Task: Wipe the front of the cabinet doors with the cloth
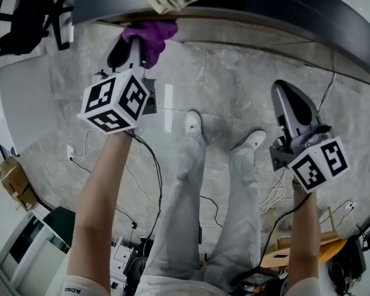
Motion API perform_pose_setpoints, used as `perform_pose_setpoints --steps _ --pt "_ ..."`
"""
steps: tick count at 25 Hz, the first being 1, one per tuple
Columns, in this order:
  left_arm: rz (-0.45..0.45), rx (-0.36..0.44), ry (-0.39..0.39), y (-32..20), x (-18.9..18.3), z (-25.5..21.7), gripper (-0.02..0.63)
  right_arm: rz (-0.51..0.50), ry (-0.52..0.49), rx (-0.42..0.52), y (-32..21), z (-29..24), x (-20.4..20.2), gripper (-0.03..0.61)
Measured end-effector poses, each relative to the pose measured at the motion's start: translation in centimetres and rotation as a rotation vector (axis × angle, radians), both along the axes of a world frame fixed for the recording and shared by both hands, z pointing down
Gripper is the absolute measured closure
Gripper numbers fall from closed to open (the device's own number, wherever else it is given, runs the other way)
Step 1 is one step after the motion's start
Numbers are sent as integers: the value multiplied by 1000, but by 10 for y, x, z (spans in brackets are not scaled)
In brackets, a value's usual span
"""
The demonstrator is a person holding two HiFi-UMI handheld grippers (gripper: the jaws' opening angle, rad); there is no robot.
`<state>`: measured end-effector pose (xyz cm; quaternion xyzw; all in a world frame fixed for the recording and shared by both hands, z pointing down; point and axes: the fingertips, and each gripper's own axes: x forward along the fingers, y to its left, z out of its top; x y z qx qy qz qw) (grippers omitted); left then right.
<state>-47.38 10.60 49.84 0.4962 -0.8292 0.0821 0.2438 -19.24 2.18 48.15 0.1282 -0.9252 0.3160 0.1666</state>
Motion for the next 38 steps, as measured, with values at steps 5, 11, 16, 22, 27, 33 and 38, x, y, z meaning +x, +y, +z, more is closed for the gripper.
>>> perform_pose_setpoints --steps 5,11,16,22,27,33,38 --pt "-61 -26 -33 12 15 5 561 0 26 -11 -7 8 39 552" --pt "90 -63 43 -28 124 40 561 46 92 -38 -26 24 114 552" --pt "256 -74 96 -91 214 71 561 105 117 -54 -34 33 161 552" --pt "310 -61 158 -150 255 85 561 227 102 -89 -32 48 198 552" --pt "326 -85 154 -160 246 96 561 298 108 -111 -15 60 209 552" --pt "300 -91 140 -139 201 99 561 323 118 -111 6 66 190 552" --pt "270 -121 104 -100 135 106 561 341 99 -106 15 69 149 552"
